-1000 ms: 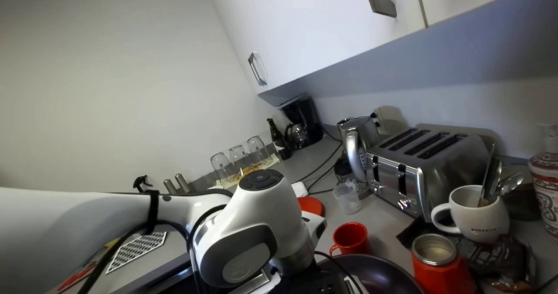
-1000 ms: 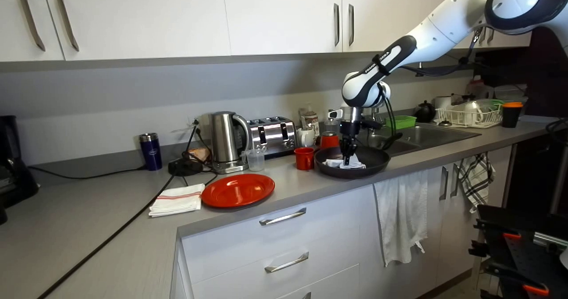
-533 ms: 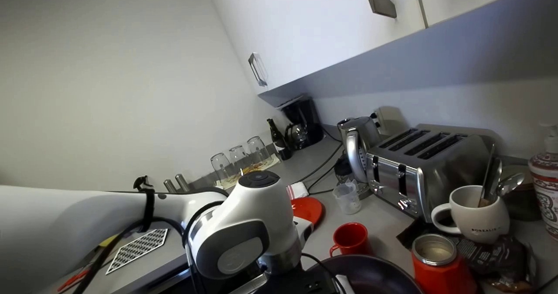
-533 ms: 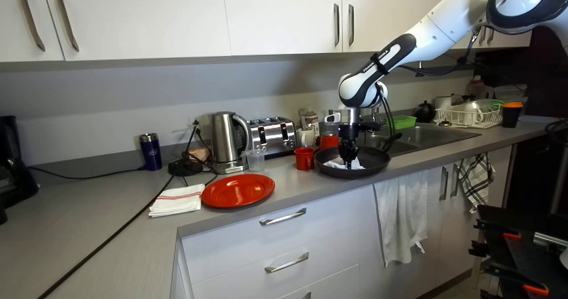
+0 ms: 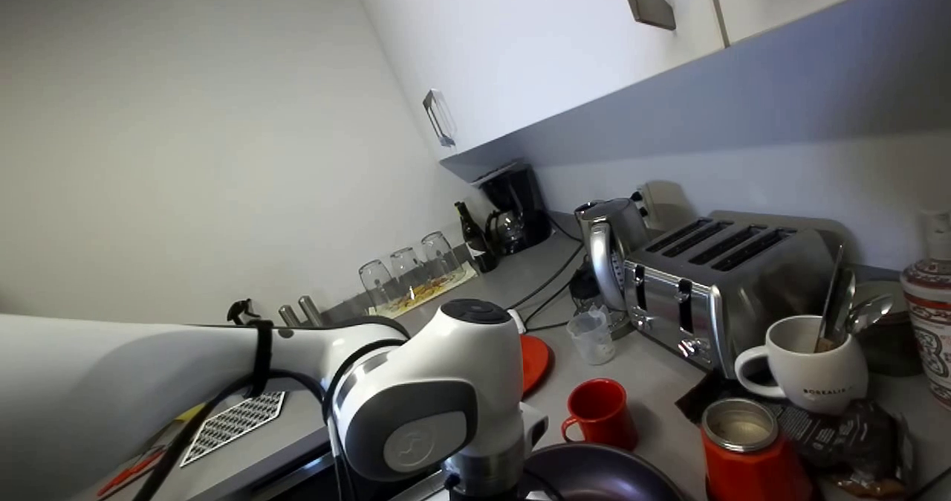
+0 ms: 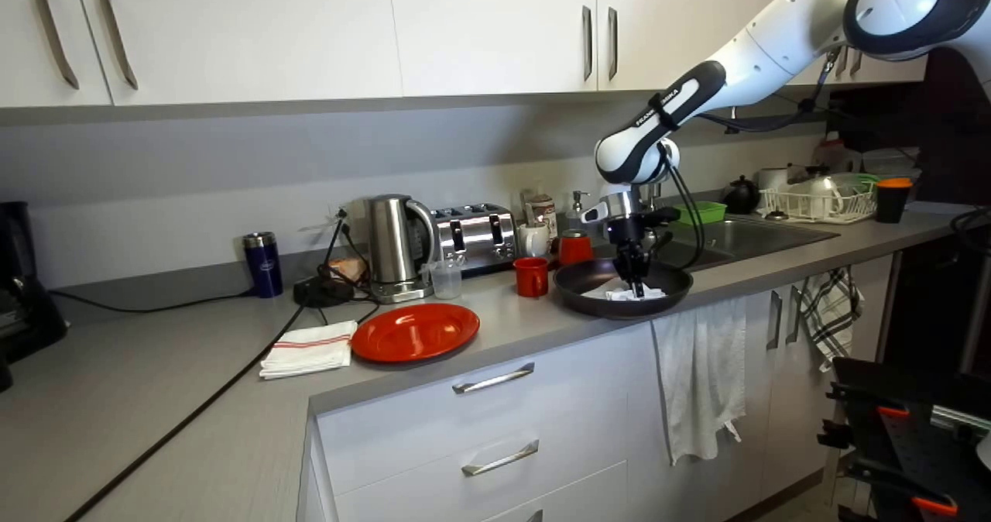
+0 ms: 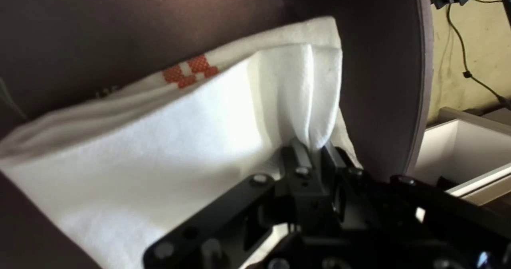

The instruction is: Wipe the pan with a towel

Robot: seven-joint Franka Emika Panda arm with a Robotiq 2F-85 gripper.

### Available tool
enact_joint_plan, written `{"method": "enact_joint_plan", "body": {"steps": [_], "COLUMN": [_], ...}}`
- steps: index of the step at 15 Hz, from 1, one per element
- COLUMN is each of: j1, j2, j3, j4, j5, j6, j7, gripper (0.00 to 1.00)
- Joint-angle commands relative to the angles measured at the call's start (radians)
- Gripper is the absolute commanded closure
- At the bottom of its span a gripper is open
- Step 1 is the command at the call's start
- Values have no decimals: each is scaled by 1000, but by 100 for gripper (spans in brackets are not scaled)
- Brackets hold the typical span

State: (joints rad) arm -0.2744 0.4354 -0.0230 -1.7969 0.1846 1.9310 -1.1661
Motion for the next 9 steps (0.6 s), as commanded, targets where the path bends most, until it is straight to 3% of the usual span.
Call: {"method": "enact_joint_plan", "body": {"steps": [1,9], "j1": [15,1], "j2": [11,106], "j3": [-15,-71], "j4": [19,149], "j5": [-8,-86], "j6": [31,-23], "j7": [49,264], "gripper": [93,94]}}
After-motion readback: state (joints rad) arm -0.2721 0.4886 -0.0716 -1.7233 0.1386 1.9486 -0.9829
